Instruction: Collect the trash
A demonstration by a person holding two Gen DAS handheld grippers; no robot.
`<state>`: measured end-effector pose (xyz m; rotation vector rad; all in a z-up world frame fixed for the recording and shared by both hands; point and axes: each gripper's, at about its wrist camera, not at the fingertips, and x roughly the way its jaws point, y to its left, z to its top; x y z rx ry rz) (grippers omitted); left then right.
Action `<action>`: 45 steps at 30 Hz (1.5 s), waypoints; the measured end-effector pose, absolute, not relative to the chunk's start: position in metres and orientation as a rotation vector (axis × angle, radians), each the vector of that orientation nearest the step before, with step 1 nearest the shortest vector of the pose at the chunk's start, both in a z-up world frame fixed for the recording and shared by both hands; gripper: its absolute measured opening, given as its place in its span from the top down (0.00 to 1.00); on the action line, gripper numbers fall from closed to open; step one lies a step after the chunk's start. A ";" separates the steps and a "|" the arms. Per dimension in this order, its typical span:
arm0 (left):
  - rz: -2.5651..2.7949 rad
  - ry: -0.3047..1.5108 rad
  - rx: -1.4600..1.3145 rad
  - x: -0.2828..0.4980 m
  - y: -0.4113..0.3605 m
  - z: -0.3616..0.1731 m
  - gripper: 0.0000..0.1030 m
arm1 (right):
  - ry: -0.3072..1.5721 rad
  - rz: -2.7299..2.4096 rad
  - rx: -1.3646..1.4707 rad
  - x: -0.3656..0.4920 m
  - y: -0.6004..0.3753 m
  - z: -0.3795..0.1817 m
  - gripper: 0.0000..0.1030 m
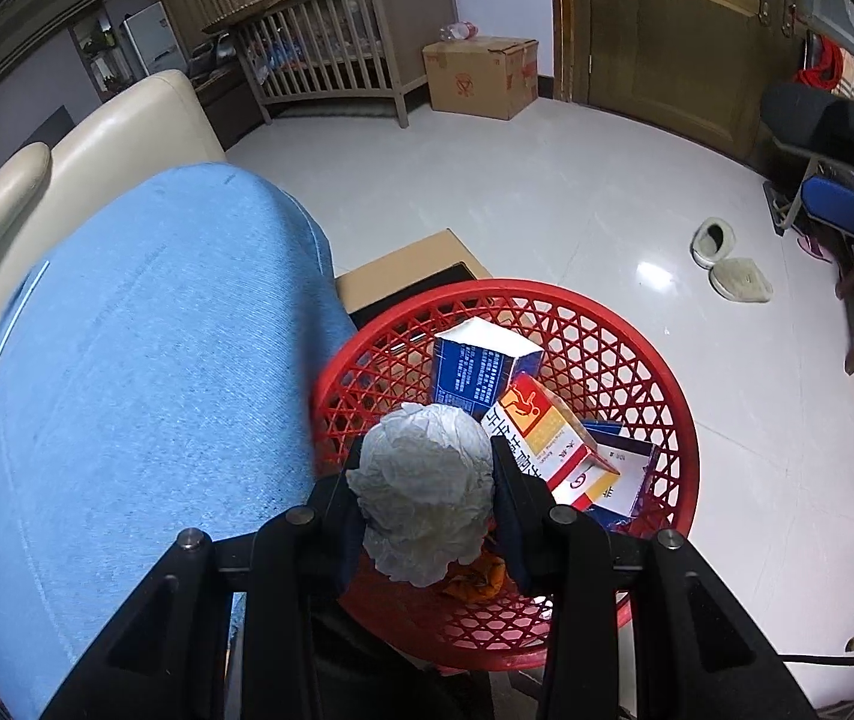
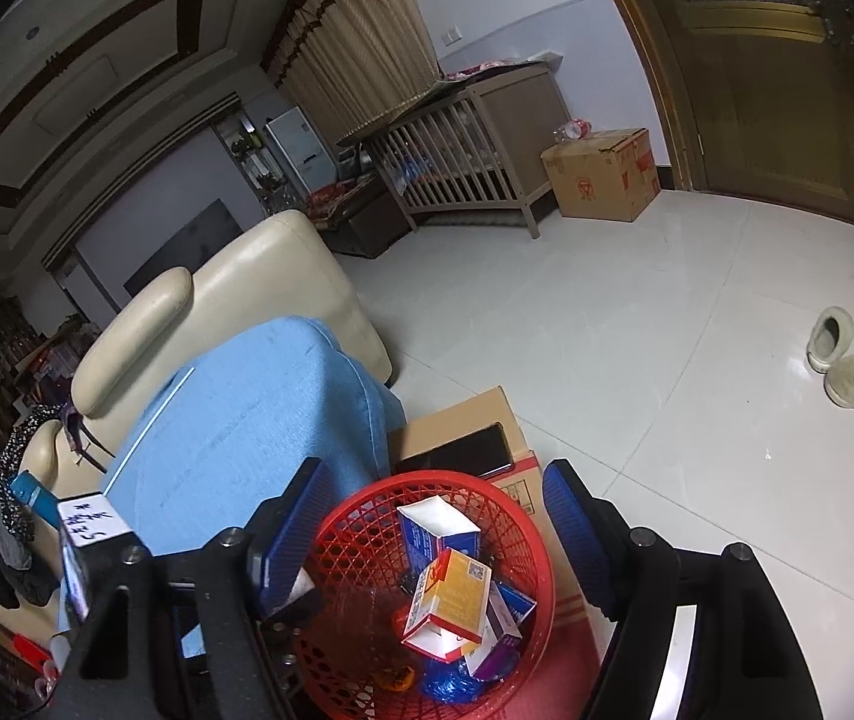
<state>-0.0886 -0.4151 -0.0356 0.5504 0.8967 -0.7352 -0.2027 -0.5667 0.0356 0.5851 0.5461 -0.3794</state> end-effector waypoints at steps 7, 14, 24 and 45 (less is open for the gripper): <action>-0.737 0.911 0.565 -0.088 -0.422 -0.047 0.62 | 0.549 -0.377 0.591 -0.204 -0.568 0.033 0.26; -0.735 0.920 0.566 -0.086 -0.427 -0.051 0.62 | 0.538 -0.375 0.589 -0.205 -0.568 0.036 0.26; -0.732 0.925 0.549 -0.084 -0.426 -0.050 0.36 | 0.540 -0.377 0.552 -0.202 -0.559 0.048 0.26; -0.674 0.759 0.301 -0.064 -0.323 0.024 0.23 | 0.605 -0.380 0.376 -0.171 -0.484 0.069 0.17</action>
